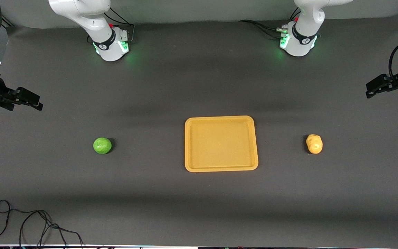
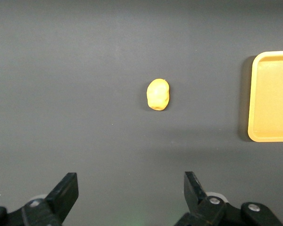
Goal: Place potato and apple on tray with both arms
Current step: 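Move the left gripper toward the yellow potato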
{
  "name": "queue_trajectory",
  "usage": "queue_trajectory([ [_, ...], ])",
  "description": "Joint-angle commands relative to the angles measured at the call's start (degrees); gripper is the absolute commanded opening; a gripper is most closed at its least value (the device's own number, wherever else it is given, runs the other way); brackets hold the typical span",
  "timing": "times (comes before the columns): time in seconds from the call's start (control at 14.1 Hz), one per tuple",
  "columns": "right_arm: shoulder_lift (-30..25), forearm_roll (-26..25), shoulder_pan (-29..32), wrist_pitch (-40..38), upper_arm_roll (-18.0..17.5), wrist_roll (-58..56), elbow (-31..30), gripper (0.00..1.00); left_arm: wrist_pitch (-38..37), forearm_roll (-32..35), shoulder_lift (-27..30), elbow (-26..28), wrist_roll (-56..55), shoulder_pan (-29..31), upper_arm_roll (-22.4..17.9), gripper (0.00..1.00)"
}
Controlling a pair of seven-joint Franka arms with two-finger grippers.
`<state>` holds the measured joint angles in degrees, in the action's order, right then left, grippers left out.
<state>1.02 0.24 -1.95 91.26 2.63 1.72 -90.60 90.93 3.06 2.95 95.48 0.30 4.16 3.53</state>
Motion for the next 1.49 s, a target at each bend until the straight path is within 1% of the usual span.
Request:
queue_trajectory([
  [0.0, -0.49, -0.59, -0.16, 0.32, -0.08, 1.36, 0.34, 1.0, 0.74, -0.51, 0.83, 0.5, 0.14, -0.73, -0.37, 1.0],
  [0.36, -0.32, -0.5, 0.28, 0.58, 0.01, 1.35, 0.16, 1.0, 0.74, -0.51, 0.91, 0.5, -0.04, -0.82, -0.37, 1.0],
  [0.5, -0.05, -0.5, 0.2, 1.81, 2.28, 0.3, 0.25, 1.0, 0.92, -0.86, 0.83, 0.59, -0.04, -0.82, -0.37, 1.0],
  [0.99, -0.05, -0.41, -0.33, 1.37, 2.21, 0.39, 0.16, 1.0, 1.71, -0.95, 0.48, 0.94, -0.13, -0.82, -0.37, 1.0],
  [1.42, 0.21, -0.5, -0.95, 1.64, 1.94, 1.18, 0.16, 1.0, 8.03, -1.39, 0.22, 6.73, -0.13, -1.0, -0.37, 1.0],
])
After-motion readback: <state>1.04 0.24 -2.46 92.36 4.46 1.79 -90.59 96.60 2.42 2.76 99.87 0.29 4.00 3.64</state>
